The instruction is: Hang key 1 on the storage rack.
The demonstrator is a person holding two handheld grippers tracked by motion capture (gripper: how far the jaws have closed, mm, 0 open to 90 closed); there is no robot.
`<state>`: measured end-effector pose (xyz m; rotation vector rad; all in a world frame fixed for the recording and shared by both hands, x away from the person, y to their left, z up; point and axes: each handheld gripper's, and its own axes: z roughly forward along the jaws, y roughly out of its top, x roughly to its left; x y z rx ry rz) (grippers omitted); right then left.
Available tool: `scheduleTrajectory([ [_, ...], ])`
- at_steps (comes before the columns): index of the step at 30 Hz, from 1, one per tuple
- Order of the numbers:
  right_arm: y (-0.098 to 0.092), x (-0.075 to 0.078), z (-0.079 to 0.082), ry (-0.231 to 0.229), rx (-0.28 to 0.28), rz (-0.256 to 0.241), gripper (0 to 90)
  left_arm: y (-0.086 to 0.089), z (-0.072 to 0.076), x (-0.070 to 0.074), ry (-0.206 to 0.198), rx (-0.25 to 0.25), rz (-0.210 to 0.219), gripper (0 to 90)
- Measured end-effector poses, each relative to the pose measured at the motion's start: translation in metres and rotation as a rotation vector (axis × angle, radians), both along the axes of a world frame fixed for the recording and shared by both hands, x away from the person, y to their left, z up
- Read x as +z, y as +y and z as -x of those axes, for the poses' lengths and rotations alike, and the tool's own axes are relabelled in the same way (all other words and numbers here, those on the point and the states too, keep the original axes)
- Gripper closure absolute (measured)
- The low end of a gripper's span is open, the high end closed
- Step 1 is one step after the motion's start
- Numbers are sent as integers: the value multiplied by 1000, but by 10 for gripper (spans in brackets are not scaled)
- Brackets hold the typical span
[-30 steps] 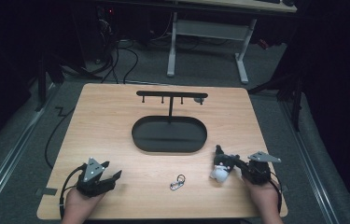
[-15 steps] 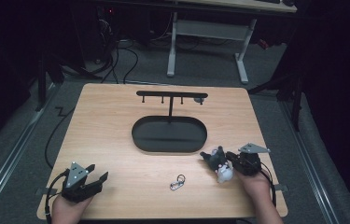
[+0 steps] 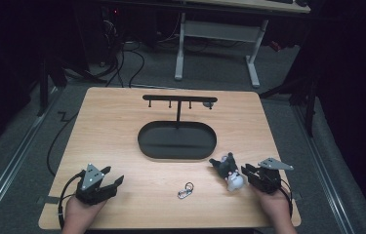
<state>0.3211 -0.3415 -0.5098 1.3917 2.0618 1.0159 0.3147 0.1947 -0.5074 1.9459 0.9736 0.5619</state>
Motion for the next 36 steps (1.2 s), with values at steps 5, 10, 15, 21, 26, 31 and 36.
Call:
scheduleTrajectory([
  [5,-6,-1,5,20,-30,-36,711,-15,-11,-2,7,-29,-13,406],
  [10,-6,0,7,59,-55,-34,657,-28,-21,-5,14,-61,-32,404],
  [15,-5,-2,8,126,-68,-12,636,-37,-26,-4,7,-94,-21,407],
  [21,-7,2,5,204,-106,2,597,-41,-30,-4,4,-121,-9,407],
  [26,-7,13,0,251,-106,49,566,-41,-28,-2,-1,-130,-4,407],
  [31,-8,20,-3,294,-89,76,529,-43,-26,-2,-10,-149,-10,407],
  [36,-7,21,-4,318,-65,91,505,-43,-25,-4,-7,-149,-9,407],
])
